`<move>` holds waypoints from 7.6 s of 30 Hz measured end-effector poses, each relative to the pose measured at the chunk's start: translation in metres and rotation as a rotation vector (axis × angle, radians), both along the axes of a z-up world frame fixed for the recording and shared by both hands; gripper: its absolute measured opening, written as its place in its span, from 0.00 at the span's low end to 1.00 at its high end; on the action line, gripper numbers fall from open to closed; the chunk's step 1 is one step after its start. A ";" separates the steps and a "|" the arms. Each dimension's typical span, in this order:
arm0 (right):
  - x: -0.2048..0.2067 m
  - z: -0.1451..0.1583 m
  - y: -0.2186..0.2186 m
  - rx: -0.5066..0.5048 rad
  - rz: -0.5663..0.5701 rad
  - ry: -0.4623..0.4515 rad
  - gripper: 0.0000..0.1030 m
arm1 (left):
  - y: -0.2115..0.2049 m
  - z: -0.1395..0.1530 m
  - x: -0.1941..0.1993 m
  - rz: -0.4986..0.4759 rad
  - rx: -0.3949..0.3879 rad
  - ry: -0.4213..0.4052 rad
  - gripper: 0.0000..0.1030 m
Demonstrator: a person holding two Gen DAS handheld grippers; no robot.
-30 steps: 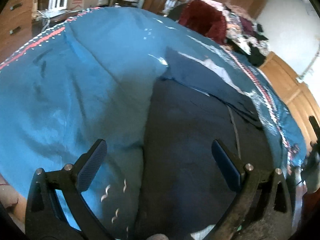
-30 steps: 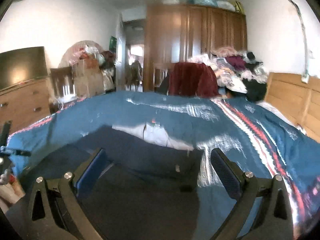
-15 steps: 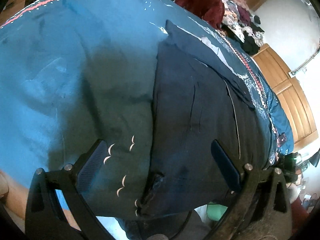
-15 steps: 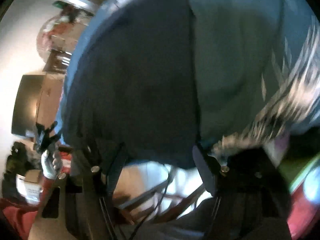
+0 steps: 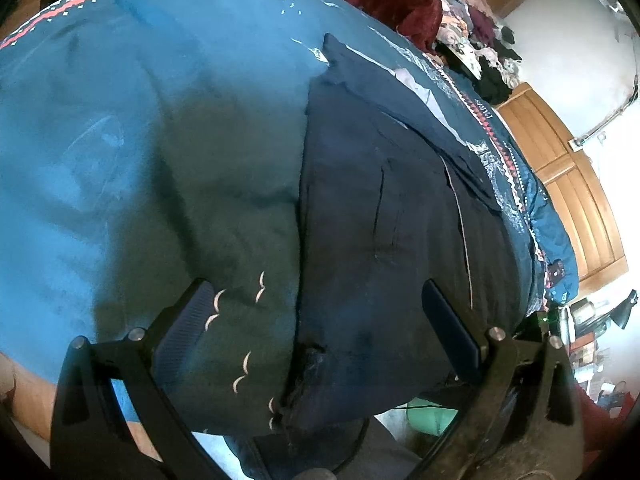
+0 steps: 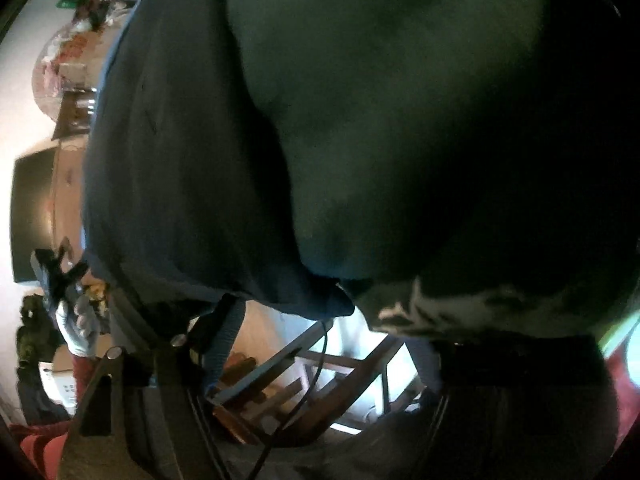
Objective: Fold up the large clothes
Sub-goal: 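Roll both tools and move them to the jacket's long side edge, then grasp the jacket's side edge with the left tool while the right tool grasps it too, then lift the held edge and fold the jacket over onto itself with both tools, then open both tools to release the folded jacket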
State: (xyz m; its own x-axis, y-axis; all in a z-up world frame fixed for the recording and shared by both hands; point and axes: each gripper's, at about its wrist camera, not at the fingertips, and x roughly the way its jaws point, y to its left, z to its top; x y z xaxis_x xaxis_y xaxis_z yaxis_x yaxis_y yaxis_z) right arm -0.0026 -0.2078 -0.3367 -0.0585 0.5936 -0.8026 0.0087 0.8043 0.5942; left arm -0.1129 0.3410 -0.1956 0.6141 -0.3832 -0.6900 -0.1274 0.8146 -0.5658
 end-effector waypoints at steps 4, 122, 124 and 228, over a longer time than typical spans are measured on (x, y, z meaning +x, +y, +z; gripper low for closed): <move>-0.003 0.003 0.003 -0.023 0.017 -0.031 0.78 | 0.003 0.000 -0.005 0.008 -0.019 -0.004 0.98; 0.009 0.238 -0.003 0.380 -0.066 -0.492 0.08 | 0.025 0.095 0.033 -0.084 -0.406 -0.224 0.07; 0.046 0.253 -0.006 0.378 -0.065 -0.519 0.08 | 0.028 0.108 0.061 -0.071 -0.402 -0.250 0.07; 0.407 0.173 0.046 -0.077 -0.054 -0.792 0.08 | -0.011 0.067 0.372 -0.106 0.480 -0.248 0.02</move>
State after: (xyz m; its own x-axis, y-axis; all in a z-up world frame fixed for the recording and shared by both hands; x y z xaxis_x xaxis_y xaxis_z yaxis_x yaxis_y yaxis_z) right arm 0.4044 -0.1620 -0.1641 0.5736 0.5205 -0.6326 -0.3530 0.8539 0.3825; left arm 0.2589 0.3298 -0.1288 0.7559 -0.1295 -0.6418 0.0592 0.9897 -0.1300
